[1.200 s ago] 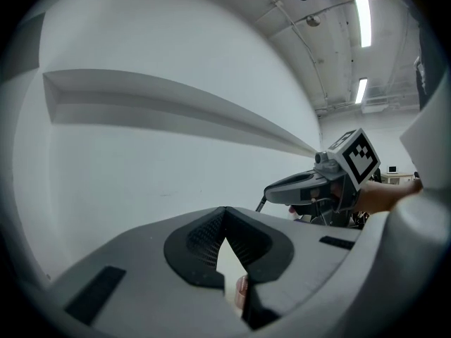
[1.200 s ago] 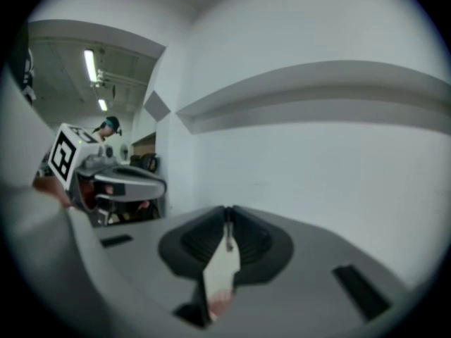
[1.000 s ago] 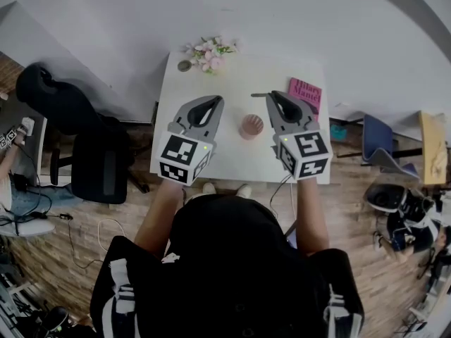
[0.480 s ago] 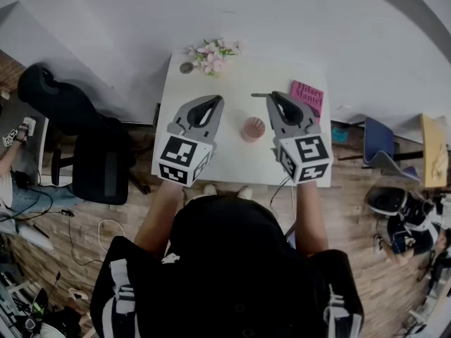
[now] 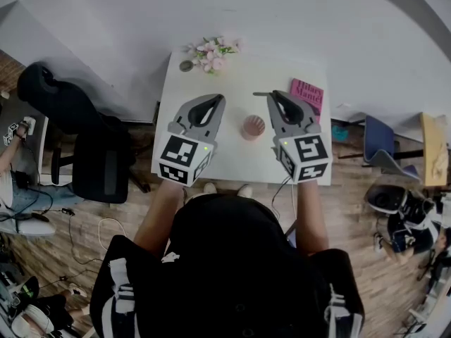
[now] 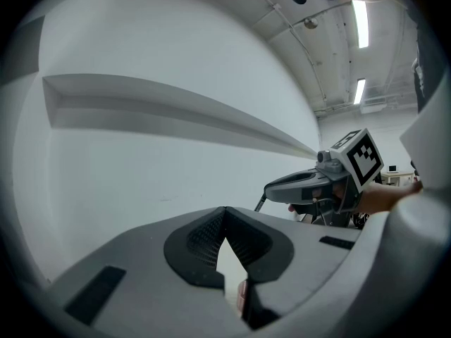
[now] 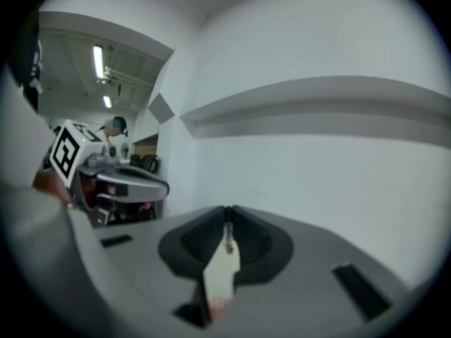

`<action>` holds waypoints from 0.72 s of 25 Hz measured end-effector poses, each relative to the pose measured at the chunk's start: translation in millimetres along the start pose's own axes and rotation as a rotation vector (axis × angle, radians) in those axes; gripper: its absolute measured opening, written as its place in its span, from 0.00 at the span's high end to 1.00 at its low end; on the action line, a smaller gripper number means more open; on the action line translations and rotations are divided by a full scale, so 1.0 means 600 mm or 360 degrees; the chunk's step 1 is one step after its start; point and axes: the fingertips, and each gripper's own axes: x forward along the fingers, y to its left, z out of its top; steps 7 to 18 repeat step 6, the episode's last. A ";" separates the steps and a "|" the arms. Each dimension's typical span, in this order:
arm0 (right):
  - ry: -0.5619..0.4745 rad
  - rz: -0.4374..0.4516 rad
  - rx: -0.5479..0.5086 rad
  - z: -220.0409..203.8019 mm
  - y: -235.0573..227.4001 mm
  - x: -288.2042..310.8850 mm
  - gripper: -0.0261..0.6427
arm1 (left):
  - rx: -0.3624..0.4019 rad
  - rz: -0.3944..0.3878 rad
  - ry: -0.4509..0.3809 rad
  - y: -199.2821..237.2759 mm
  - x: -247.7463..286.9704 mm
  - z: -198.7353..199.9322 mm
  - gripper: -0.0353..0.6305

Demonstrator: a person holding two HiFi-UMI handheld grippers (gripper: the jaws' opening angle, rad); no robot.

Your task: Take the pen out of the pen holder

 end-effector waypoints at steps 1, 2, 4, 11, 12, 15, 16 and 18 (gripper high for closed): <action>0.0001 0.0001 -0.0001 0.000 0.000 -0.001 0.87 | 0.0000 -0.0001 -0.0003 -0.001 0.000 0.001 0.92; 0.0002 0.0001 -0.0002 -0.001 0.000 -0.001 0.87 | -0.0001 -0.0001 -0.0004 -0.002 0.000 0.001 0.92; 0.0003 0.0002 -0.0002 -0.002 0.001 -0.003 0.87 | 0.0001 -0.0001 -0.0001 -0.004 -0.002 0.000 0.92; 0.0004 0.0003 0.0000 -0.004 0.003 -0.005 0.87 | 0.0005 -0.0001 0.0002 -0.005 -0.004 -0.002 0.92; 0.0004 0.0003 0.0000 -0.004 0.003 -0.005 0.87 | 0.0005 -0.0001 0.0002 -0.005 -0.004 -0.002 0.92; 0.0004 0.0003 0.0000 -0.004 0.003 -0.005 0.87 | 0.0005 -0.0001 0.0002 -0.005 -0.004 -0.002 0.92; 0.0004 0.0003 0.0000 -0.004 0.003 -0.005 0.87 | 0.0005 -0.0001 0.0002 -0.005 -0.004 -0.002 0.92; 0.0004 0.0003 0.0000 -0.004 0.003 -0.005 0.87 | 0.0005 -0.0001 0.0002 -0.005 -0.004 -0.002 0.92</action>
